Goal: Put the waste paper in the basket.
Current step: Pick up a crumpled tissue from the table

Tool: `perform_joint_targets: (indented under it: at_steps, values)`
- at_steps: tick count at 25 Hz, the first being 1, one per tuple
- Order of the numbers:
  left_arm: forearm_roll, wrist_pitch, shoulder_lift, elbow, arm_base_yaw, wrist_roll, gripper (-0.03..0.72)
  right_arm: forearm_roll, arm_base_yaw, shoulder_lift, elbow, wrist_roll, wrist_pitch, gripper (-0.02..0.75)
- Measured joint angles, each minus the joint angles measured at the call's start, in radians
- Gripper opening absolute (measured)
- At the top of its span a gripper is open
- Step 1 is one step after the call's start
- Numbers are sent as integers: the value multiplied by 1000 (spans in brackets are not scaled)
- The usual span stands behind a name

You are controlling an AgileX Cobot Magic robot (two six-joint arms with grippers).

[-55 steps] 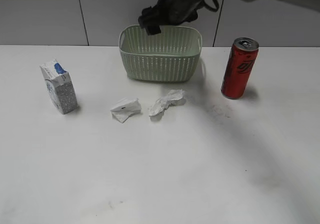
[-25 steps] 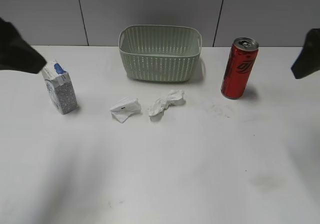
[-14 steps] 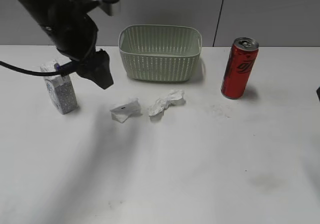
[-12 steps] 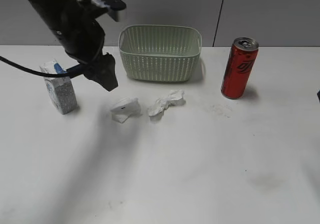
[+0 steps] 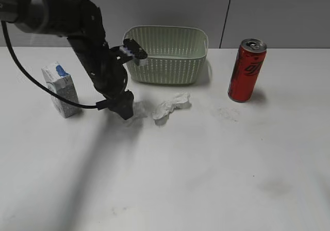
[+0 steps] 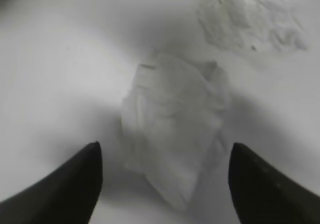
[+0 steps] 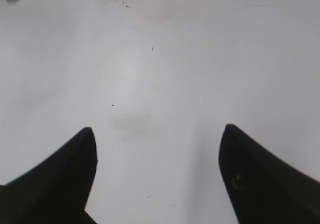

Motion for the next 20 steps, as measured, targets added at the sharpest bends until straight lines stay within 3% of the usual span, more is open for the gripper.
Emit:
perform_joint_targets:
  at_steps: [6, 9, 14, 16, 20]
  values:
    - [-34, -39, 38, 0, -2, 4, 552, 0, 0, -35, 4, 0, 0, 573]
    - [-49, -40, 38, -1, -2, 4, 425, 0, 0, -43, 5, 0, 0, 573]
    - [-51, -34, 6, -1, -4, 4, 60, 0, 0, -45, 5, 0, -3, 572]
    - [-51, -33, -40, -1, -5, 4, -2, 0, 0, -45, 5, 0, -6, 572]
    - [-53, -82, -170, -2, -5, 4, -18, 0, 0, -45, 5, 0, -31, 572]
